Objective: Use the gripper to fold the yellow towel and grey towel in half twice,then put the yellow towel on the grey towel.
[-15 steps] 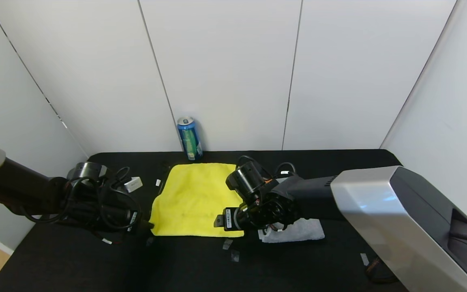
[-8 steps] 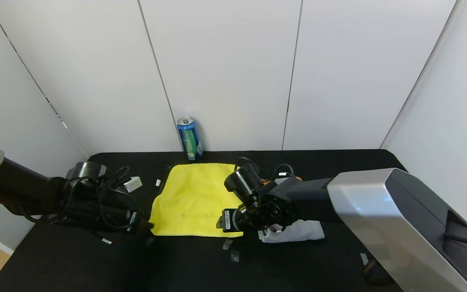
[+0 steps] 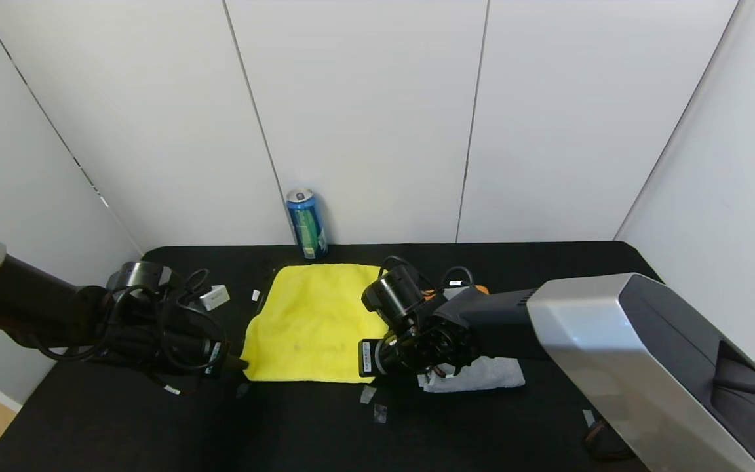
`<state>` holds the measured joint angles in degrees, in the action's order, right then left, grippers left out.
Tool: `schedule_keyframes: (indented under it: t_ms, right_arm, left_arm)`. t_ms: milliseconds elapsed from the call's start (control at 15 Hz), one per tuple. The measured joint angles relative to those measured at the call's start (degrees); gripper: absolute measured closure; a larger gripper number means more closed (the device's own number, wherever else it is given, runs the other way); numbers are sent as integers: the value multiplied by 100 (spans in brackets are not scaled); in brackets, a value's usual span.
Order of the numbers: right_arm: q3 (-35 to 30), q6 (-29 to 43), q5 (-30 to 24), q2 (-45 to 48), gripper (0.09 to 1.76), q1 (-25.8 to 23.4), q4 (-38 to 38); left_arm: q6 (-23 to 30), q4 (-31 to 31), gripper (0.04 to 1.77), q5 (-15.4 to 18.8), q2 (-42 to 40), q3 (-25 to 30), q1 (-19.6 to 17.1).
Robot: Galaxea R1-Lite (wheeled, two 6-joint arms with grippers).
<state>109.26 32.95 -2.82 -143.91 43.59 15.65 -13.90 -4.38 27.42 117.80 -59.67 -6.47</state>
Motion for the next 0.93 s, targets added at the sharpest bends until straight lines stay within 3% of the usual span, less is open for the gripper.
schedule_keyframes:
  t_ms: [467,933]
  right_arm:
    - [-9,41,6,17,171,-2,35]
    - [-127,52,28,185,171,-5,41]
  left_arm:
    - [16,-7,171,2,-43,30,-28]
    - [-50,9,171,0,-416,422,-149]
